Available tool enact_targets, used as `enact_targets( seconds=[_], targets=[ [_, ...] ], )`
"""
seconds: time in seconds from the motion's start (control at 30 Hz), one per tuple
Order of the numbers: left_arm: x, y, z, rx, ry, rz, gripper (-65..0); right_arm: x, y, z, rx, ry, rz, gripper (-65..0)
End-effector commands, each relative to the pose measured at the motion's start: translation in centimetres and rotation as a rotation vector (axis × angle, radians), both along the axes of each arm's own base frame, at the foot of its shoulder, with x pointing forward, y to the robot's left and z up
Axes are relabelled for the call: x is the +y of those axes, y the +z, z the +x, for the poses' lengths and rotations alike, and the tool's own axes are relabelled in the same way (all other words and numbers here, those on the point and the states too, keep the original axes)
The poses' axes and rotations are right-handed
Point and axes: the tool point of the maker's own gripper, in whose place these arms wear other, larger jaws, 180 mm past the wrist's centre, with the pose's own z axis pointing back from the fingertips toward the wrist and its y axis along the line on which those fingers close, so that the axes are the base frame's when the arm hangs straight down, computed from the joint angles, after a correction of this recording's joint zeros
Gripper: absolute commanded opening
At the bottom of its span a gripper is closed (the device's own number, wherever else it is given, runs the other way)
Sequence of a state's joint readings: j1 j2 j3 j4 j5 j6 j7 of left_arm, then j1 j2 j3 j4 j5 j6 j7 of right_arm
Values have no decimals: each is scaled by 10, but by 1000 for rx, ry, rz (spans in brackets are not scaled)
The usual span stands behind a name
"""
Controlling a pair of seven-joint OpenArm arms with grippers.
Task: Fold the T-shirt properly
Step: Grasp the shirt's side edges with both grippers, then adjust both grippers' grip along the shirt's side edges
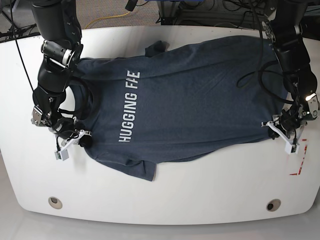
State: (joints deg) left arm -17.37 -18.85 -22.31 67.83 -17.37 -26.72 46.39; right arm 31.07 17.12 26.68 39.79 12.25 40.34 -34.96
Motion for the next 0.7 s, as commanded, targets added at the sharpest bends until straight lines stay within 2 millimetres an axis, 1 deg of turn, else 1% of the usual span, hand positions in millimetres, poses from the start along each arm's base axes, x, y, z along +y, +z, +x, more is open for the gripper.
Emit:
enact_targets(
  seconds=[0.0, 0.07, 0.13, 0.17, 0.3, 0.33, 0.4, 0.5, 0.57, 0.67],
  targets=[
    [25, 30, -1, -48, 46, 65, -650, -22, 32, 17, -84, -34, -33, -650],
    [27, 35, -8, -37, 46, 90, -650, -24, 32, 16, -81, -33, -43, -650],
    [24, 36, -14, -28, 30, 110, -650, -26, 31, 14, -77, -31, -51, -650],
    [22, 36, -21, -26, 5, 131, -650, -31, 33, 12, -72, -31, -66, -650],
    [13, 24, -45, 10, -81, 186, -650, -39, 26, -3, -31, -23, -96, -650],
    [11, 21, -50, 18, -100, 196, -650, -40, 28, -4, -35, -20, -111, -650],
    [8, 16, -63, 38, -125, 215, -650, -40, 26, -12, -29, -8, -139, -650],
    [6, 8, -76, 62, -138, 226, -647, -42, 28, -21, -30, 6, -181, -650],
    [4, 3, -83, 76, -143, 226, -614, -36, 29, -23, -35, 17, -189, -650],
    [3, 1, -84, 80, -143, 221, -503, -29, 25, -29, -32, 29, -200, -650]
  ],
)
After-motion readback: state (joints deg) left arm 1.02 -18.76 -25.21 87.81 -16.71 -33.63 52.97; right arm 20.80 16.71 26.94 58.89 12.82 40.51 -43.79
